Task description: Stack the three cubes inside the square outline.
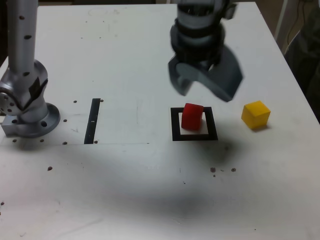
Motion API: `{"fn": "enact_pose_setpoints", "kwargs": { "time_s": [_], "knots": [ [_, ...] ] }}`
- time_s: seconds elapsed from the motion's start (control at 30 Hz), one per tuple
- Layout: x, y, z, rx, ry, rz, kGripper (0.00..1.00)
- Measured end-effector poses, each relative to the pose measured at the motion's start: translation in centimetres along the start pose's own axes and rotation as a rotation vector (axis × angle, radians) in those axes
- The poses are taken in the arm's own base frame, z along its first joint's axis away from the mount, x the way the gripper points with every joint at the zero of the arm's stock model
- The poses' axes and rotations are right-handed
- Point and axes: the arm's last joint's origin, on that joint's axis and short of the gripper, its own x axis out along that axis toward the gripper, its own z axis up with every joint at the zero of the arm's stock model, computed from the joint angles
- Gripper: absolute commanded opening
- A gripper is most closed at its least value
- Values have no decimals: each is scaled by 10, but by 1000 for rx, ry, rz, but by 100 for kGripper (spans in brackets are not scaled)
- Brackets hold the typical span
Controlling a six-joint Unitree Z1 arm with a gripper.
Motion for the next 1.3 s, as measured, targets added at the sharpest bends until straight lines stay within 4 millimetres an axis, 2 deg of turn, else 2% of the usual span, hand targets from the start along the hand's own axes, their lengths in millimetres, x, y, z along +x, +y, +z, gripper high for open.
{"fn": "enact_pose_setpoints", "kwargs": {
  "time_s": [0.17, 0.37, 0.5, 0.67, 0.77, 0.97, 1.17, 1.3],
  "knots": [
    [-21, 5, 18, 83, -66, 26, 99],
    [-11, 14, 54, 233, -30, 13, 98],
    [-10, 30, 62, 261, -49, 26, 97],
    [7, 45, 79, 314, -34, 24, 97],
    [20, 51, 80, 314, -6, 12, 97],
    [59, 60, 80, 300, 79, 2, 96],
    [67, 63, 82, 264, 73, 22, 90],
    [73, 64, 85, 256, 62, 29, 89]
  ]
}}
